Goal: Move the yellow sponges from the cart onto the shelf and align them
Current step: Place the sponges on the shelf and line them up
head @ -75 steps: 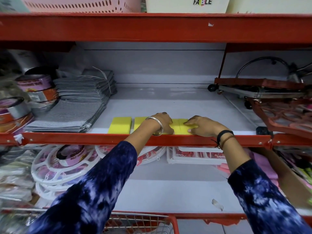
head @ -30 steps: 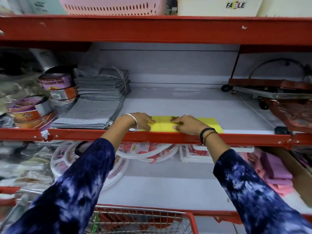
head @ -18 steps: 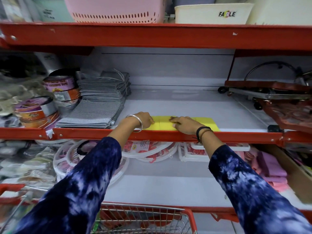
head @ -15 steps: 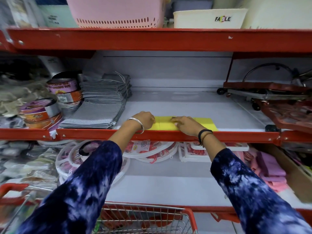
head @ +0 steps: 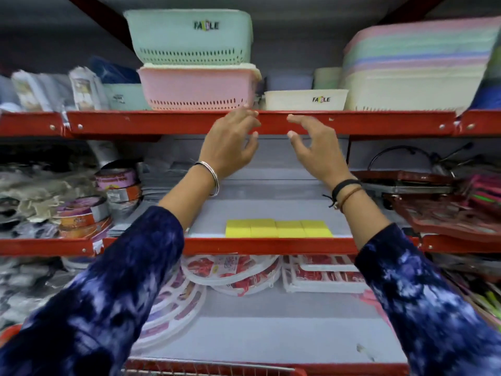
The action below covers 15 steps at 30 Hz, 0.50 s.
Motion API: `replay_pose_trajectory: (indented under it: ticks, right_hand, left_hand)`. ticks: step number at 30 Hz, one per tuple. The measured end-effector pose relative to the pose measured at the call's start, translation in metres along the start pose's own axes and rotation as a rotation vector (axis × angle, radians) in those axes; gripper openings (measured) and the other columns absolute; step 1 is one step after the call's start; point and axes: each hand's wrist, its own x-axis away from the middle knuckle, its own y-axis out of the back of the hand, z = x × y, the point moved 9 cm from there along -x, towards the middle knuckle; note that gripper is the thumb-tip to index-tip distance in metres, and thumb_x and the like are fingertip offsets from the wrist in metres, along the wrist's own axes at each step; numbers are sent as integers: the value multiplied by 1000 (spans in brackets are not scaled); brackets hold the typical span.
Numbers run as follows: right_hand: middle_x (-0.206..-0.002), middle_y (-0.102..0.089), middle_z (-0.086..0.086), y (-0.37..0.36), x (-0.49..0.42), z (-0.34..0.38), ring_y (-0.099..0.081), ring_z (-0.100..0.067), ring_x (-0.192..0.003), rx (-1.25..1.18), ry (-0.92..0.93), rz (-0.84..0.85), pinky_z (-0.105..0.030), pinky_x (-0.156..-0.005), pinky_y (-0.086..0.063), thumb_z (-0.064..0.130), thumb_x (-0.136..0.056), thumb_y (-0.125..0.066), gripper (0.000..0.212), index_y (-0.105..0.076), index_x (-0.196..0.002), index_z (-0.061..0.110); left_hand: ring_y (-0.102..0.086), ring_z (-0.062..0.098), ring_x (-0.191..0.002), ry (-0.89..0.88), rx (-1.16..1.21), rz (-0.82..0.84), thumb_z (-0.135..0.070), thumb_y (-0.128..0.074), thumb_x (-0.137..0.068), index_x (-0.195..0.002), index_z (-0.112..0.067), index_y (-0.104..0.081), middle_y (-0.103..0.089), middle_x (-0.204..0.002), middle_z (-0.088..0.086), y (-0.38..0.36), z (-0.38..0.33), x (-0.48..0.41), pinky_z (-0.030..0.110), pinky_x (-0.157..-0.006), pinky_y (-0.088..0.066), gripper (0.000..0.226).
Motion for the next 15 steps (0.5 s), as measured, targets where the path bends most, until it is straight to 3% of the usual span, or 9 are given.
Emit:
replay_pose_trajectory:
  ticks: [3,8,13,15]
  right_hand:
    - [-127,-64,-10,-1,-3,8,-59,-22,-119,23,24,27,-30,-103,-42,17,-91,-54,34,-61,-123,7]
    - [-130,-63,-8,-51,40,-18,-57,-24,-121,66,-43,249,-37,-105,-44,20,-93,-54,34,-59,-125,10]
    - [-138,-56,-6,-108,87,-72,-50,-25,-128,165,-220,499,-38,-107,-40,26,-94,-50,39,-53,-132,16]
    - [-139,-55,-5,-130,100,-93,-50,-25,-128,181,-273,569,-37,-106,-39,24,-93,-50,39,-54,-132,17]
  left_hand:
    - [-64,31,-98,-16,47,12,-19,-46,-84,-95,-3,-66,-69,-103,12,1,-4,-2,40,-87,-51,28]
    - [-64,32,-82,-149,71,274,-23,-41,-83,-90,-5,-65,-67,-89,12,-60,-21,59,41,-71,-55,30]
    - [-55,26,-117,135,148,758,-26,-48,-94,-121,-13,-57,-58,-126,7,-156,7,126,41,-97,-47,32]
    - [-49,26,-127,262,208,880,-27,-48,-95,-131,-13,-52,-51,-138,8,-193,18,150,38,-107,-40,38]
